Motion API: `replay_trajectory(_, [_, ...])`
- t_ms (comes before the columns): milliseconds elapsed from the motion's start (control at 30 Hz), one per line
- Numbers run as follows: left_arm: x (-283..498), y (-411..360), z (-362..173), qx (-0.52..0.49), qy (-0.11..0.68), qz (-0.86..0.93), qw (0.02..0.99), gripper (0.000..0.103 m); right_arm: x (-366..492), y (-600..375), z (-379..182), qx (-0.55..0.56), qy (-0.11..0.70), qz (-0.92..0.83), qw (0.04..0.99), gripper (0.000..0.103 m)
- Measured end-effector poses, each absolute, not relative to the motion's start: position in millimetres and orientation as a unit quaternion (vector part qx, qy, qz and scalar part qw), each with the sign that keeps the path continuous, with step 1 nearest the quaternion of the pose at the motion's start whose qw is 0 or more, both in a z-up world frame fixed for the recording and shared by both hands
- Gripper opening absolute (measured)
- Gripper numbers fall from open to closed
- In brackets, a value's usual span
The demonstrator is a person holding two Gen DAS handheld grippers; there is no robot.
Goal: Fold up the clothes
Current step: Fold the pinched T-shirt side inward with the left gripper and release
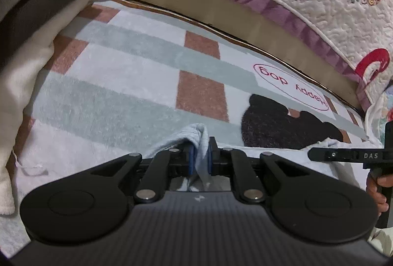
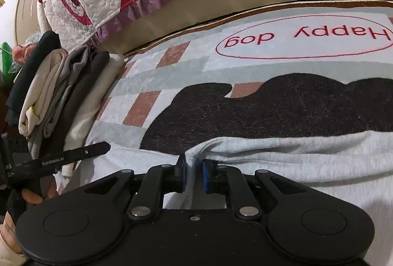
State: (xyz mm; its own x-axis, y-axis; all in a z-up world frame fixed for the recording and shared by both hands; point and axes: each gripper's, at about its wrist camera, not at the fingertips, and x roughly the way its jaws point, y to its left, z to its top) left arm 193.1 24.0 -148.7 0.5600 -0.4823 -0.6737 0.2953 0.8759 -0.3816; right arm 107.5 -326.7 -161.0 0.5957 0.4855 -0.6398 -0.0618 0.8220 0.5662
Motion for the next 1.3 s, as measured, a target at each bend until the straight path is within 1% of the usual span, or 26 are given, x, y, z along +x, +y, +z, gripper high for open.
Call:
replay_trajectory(67, [192.9, 20.4, -148.3, -0.104, 0.413, -0.220, 0.878, 0.010, 109.1, -330.9, -163.3, 0.265, 0.422, 0.160, 0.852, 0.010])
replay_trajectory(300, [196.8, 26.5, -154.1, -0.137, 0.424, -0.212, 0.870, 0.011, 111.8, -350.8, -172.8, 0.356, 0.426, 0.141, 0.819, 0.011])
replay_trajectory(367, [195.8, 24.3, -153.3, -0.127, 0.422, -0.212, 0.872, 0.012, 109.7, -357.4, -173.3, 0.368, 0.423, 0.135, 0.817, 0.015])
replay_trajectory(400, [195.0, 24.2, -153.4, -0.126, 0.421, -0.212, 0.873, 0.013, 107.9, -364.7, -173.9, 0.387, 0.420, 0.128, 0.811, 0.019])
replay_trajectory(433, [194.1, 25.0, -153.3, -0.126, 0.421, -0.211, 0.873, 0.013, 104.7, -373.2, -174.2, 0.410, 0.413, 0.115, 0.805, 0.021])
replay_trajectory(467, [193.2, 25.8, -153.3, -0.127, 0.420, -0.210, 0.874, 0.013, 101.1, -380.6, -173.2, 0.428, 0.407, 0.103, 0.800, 0.027])
replay_trajectory(500, [192.4, 26.6, -153.2, -0.128, 0.420, -0.208, 0.874, 0.014, 95.9, -382.9, -166.6, 0.414, 0.402, 0.093, 0.812, 0.034])
replay_trajectory(567, [189.7, 27.7, -150.2, -0.127, 0.419, -0.204, 0.876, 0.016, 85.6, -386.1, -152.8, 0.382, 0.392, 0.075, 0.833, 0.035])
replay_trajectory(633, [184.9, 27.7, -142.4, -0.115, 0.414, -0.196, 0.881, 0.021, 75.4, -375.1, -134.7, 0.309, 0.391, 0.082, 0.863, 0.035])
replay_trajectory(667, [181.8, 27.4, -137.6, -0.101, 0.410, -0.191, 0.886, 0.025, 69.5, -366.2, -126.1, 0.268, 0.390, 0.089, 0.876, 0.036])
replay_trajectory(700, [177.6, 27.6, -132.0, -0.085, 0.403, -0.185, 0.892, 0.035, 64.8, -359.0, -120.4, 0.237, 0.387, 0.096, 0.886, 0.037])
replay_trajectory(767, [166.6, 30.1, -119.2, -0.049, 0.386, -0.159, 0.908, 0.051, 54.1, -337.7, -110.8, 0.180, 0.381, 0.115, 0.900, 0.038])
replay_trajectory(867, [154.5, 38.5, -105.2, -0.007, 0.395, -0.140, 0.908, 0.051, 39.7, -302.8, -104.8, 0.116, 0.383, 0.145, 0.905, 0.042])
replay_trajectory(933, [145.6, 49.8, -99.8, -0.010, 0.425, -0.143, 0.894, 0.053, 30.8, -285.5, -108.0, 0.113, 0.393, 0.163, 0.898, 0.045])
replay_trajectory(1033, [127.4, 79.2, -104.9, -0.091, 0.499, -0.126, 0.853, 0.055, 14.4, -266.6, -110.5, 0.119, 0.397, 0.175, 0.893, 0.045])
replay_trajectory(1100, [110.8, 93.7, -111.4, -0.119, 0.527, -0.114, 0.834, 0.057, 1.8, -253.7, -111.5, 0.103, 0.400, 0.197, 0.889, 0.046])
replay_trajectory(1233, [80.9, 98.6, -122.8, -0.062, 0.548, -0.079, 0.830, 0.057, -19.9, -228.0, -114.5, 0.034, 0.427, 0.227, 0.875, 0.048])
replay_trajectory(1267, [78.7, 99.4, -125.5, -0.069, 0.550, -0.081, 0.828, 0.057, -24.3, -224.4, -115.7, 0.022, 0.435, 0.230, 0.870, 0.050])
replay_trajectory(1300, [76.6, 100.1, -128.0, -0.076, 0.551, -0.082, 0.827, 0.063, -28.4, -221.5, -117.2, 0.013, 0.443, 0.231, 0.866, 0.053])
